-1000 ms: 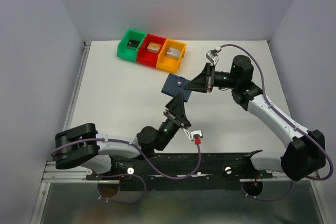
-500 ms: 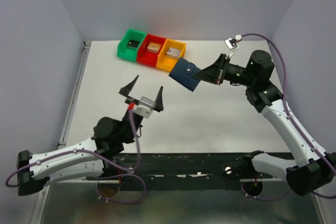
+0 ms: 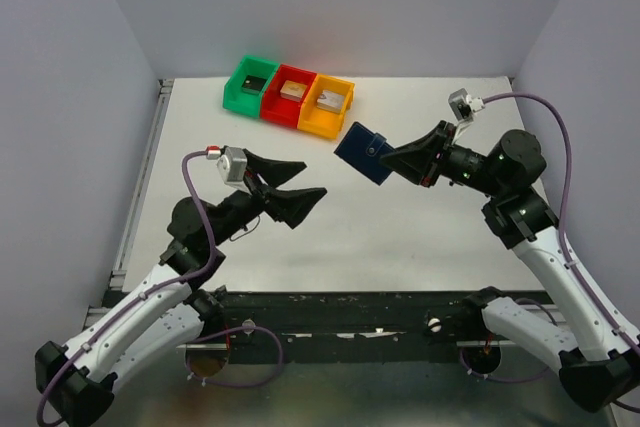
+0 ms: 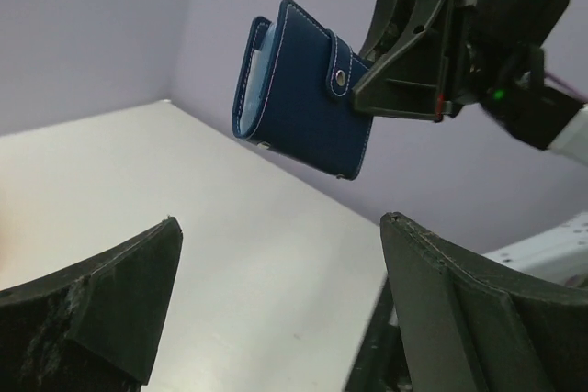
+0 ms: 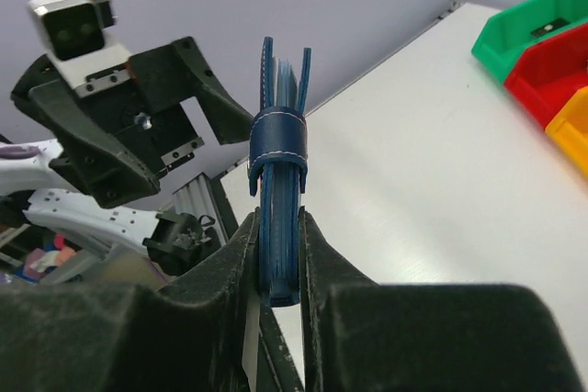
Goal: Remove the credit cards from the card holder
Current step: Open the card holder.
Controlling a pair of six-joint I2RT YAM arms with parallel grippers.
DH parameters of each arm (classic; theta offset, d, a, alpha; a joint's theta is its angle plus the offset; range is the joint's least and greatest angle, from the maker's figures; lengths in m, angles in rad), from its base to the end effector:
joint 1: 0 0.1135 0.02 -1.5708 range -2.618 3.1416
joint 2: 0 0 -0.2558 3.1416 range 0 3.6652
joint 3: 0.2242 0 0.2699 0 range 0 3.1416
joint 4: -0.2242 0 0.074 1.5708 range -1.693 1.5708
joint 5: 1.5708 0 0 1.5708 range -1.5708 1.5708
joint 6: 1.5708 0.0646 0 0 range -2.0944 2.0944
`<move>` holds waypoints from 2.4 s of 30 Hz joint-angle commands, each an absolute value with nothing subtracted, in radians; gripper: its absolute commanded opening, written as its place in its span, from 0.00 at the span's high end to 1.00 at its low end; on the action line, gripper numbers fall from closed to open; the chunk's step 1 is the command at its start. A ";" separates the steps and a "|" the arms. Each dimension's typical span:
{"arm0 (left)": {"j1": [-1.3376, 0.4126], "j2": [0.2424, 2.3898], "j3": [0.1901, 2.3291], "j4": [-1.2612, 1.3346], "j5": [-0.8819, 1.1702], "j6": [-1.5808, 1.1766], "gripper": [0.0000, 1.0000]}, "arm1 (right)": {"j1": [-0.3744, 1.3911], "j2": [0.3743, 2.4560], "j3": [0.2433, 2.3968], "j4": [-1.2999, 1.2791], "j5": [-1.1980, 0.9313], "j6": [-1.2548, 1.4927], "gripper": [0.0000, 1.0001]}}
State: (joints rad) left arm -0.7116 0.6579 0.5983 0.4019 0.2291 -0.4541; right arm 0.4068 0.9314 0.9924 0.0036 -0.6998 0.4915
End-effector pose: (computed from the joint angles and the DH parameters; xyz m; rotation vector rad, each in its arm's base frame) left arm 0.1516 -0.1501 0.3601 0.3787 1.2670 -1.1440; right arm 0.2127 0.1369 0.4027 -0.5349 1.5673 1.2221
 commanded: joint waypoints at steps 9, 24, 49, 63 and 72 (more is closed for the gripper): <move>-0.491 0.959 0.500 1.296 0.683 -1.199 0.01 | 0.414 0.883 0.874 0.316 -0.706 0.549 1.00; -0.491 1.012 0.552 1.137 0.666 -1.101 0.03 | 0.472 0.959 0.825 0.577 -0.712 0.742 1.00; -0.488 1.100 0.641 1.219 0.661 -1.111 0.42 | 0.571 1.071 0.782 0.696 -0.683 0.776 1.00; -0.456 1.074 0.618 1.207 0.637 -1.101 0.51 | 0.571 1.089 0.755 0.730 -0.673 0.787 1.00; -0.451 1.080 0.618 1.206 0.635 -1.103 0.60 | 0.571 1.109 0.741 0.775 -0.667 0.819 1.00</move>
State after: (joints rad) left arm -0.4572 1.0931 0.6144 1.1652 0.6552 -1.1110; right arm 0.5640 1.1000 0.7506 0.7261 -0.6945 0.8082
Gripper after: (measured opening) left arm 0.424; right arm 0.249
